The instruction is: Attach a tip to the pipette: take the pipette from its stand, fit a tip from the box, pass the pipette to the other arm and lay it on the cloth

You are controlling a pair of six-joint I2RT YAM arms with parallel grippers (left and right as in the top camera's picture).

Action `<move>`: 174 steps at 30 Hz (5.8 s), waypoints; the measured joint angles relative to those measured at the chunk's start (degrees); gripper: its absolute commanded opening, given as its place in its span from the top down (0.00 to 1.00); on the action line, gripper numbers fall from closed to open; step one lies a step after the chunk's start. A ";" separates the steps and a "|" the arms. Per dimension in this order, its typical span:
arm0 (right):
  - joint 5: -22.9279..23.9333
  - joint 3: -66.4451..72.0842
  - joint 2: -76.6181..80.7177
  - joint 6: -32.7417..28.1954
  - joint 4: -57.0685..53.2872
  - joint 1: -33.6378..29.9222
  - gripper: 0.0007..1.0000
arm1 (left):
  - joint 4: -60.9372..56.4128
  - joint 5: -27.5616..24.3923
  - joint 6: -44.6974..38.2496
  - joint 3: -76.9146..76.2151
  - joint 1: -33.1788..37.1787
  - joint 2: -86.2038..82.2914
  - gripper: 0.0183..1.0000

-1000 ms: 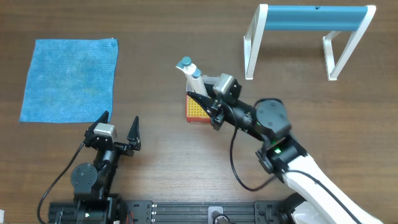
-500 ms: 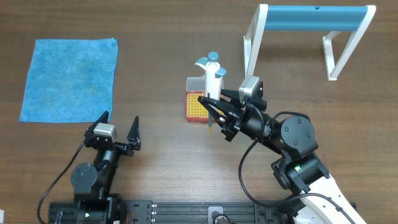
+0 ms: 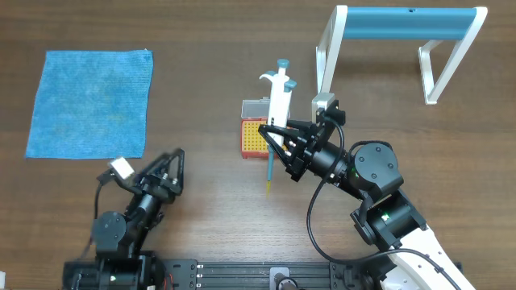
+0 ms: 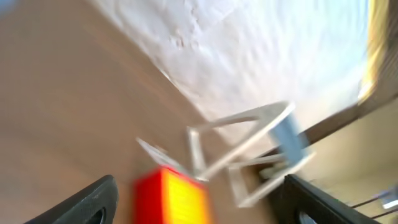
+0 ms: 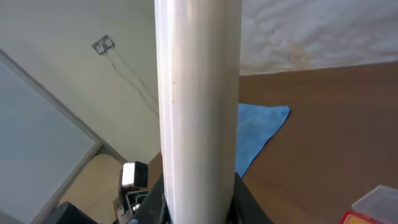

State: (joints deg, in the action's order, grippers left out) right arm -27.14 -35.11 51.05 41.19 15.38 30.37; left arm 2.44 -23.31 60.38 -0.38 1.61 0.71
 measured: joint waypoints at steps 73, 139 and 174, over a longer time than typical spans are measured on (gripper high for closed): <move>-17.62 0.04 0.26 14.45 -0.87 2.80 0.03 | -64.43 -54.49 19.10 -41.40 -17.84 75.60 0.99; 31.95 1.46 0.11 -17.16 -35.60 -34.62 0.03 | 55.45 -5.97 -43.41 -69.24 6.29 81.59 0.99; 33.14 1.38 0.11 -17.16 -35.76 -34.62 0.03 | 86.44 22.29 -61.44 -117.15 19.19 120.65 0.99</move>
State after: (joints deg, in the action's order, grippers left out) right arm 6.00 -33.74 51.16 24.03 -20.38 -4.25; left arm 88.88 -1.02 -1.06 -117.54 20.80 121.36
